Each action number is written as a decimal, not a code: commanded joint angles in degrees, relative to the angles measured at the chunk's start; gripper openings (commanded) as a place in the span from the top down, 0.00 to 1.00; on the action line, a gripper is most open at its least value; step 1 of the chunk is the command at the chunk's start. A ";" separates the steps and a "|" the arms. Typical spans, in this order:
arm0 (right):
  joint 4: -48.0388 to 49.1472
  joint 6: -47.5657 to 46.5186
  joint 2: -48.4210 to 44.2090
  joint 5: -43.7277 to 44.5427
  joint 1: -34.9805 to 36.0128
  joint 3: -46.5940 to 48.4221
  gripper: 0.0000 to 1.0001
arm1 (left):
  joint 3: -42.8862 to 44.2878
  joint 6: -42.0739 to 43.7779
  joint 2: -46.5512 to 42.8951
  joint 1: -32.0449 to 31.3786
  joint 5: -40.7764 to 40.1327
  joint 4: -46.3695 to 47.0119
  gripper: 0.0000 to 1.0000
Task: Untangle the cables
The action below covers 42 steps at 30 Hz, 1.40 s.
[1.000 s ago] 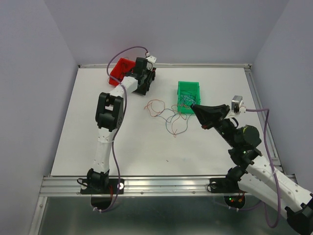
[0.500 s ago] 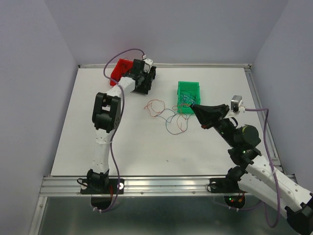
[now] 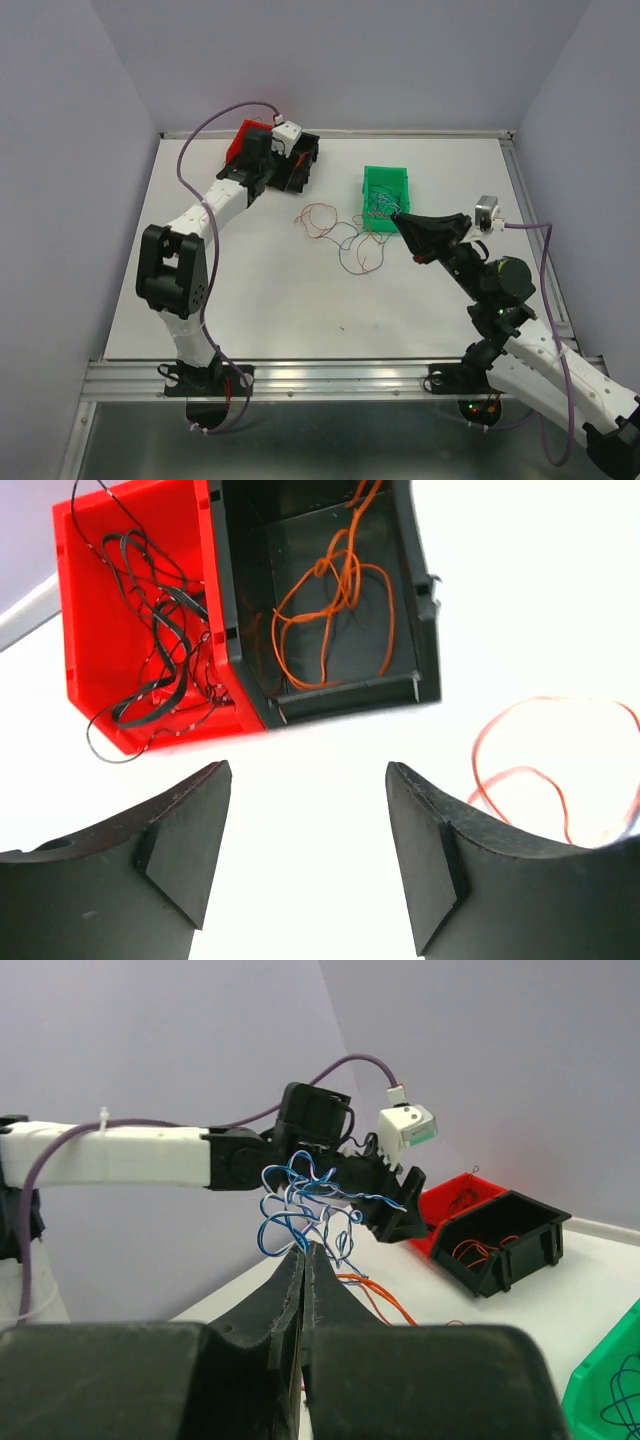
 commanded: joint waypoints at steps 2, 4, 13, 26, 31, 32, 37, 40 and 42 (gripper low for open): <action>1.98 -0.34 0.18 0.64 -0.32 -1.37 0.99 | -7.98 5.88 -7.24 -5.79 3.15 -1.64 0.25; 1.98 -0.25 0.36 0.63 -0.23 -1.20 0.99 | -10.45 6.76 -8.73 -8.60 3.15 -1.65 0.23; 2.15 -0.16 0.54 0.99 -0.32 -1.46 0.99 | -11.60 6.07 -5.76 -9.49 8.25 -2.35 0.08; 2.15 -0.16 -0.69 1.25 -0.32 -1.99 0.99 | -3.87 3.87 5.58 -8.35 8.60 -2.70 0.17; 2.07 -0.25 -0.34 1.43 -0.23 -1.90 1.00 | -0.45 4.48 10.59 -8.26 11.15 -5.25 0.53; 2.07 -0.25 -0.43 1.34 -0.32 -1.90 0.99 | -0.35 4.74 10.86 -8.18 11.32 -5.69 0.60; 2.07 -0.25 -0.78 1.43 -0.32 -2.08 0.99 | -1.66 5.71 8.33 -6.69 13.43 -5.43 1.00; 2.07 -0.25 -0.96 1.60 -0.23 -2.25 0.99 | -3.68 5.80 5.87 -5.28 15.45 -5.08 1.00; 2.15 -0.34 -1.22 1.69 -0.32 -2.43 0.99 | -4.39 5.89 4.28 -4.31 16.51 -5.17 1.00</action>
